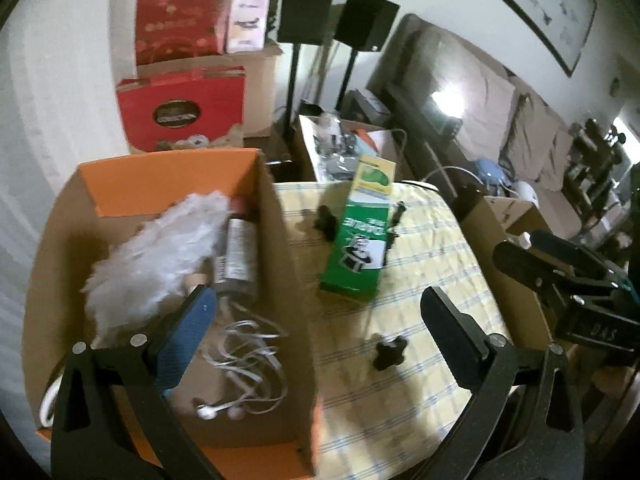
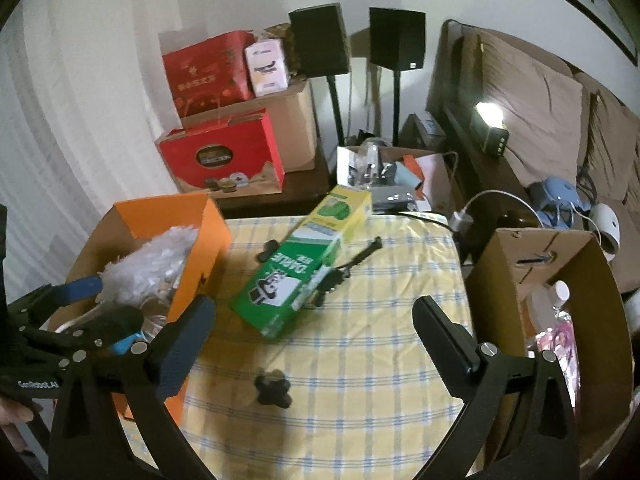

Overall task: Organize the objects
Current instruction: 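Withdraw both tools from the box toward the green DARLIE box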

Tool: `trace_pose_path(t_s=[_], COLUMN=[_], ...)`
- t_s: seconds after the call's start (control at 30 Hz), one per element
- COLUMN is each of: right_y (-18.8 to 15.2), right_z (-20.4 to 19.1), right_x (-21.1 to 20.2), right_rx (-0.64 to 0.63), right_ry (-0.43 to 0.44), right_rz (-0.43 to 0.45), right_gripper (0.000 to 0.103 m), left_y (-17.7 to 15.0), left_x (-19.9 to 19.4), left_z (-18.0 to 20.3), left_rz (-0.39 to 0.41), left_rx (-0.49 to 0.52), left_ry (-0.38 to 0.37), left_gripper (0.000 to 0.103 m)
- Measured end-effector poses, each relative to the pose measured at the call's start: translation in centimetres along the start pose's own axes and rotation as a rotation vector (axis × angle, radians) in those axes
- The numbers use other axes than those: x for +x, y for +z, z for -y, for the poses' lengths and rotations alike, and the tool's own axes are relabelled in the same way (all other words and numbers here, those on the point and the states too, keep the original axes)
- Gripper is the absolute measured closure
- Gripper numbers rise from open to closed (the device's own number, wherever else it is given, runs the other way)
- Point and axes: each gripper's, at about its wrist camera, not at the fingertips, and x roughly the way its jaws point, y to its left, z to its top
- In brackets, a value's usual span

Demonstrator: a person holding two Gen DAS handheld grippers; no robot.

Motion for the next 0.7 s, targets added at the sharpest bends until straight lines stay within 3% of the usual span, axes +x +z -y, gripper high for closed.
trace_pose_path(t_s=[0.3, 0.7], right_y=[-0.4, -0.7], right_z=[3.8, 8.2], right_x=[-0.3, -0.7], right_rx=[0.059, 0.117], right_ry=[-0.033, -0.039], right_rz=[0.005, 0.007], right_gripper=[0.002, 0.002], left_y=[1.4, 3.4], left_x=[3.3, 9.4], left_z=[3.5, 7.5], left_rz=[-0.068, -0.149], left_rx=[0.061, 0.141], left_ry=[-0.004, 0.062], left_gripper=[0.007, 0.012])
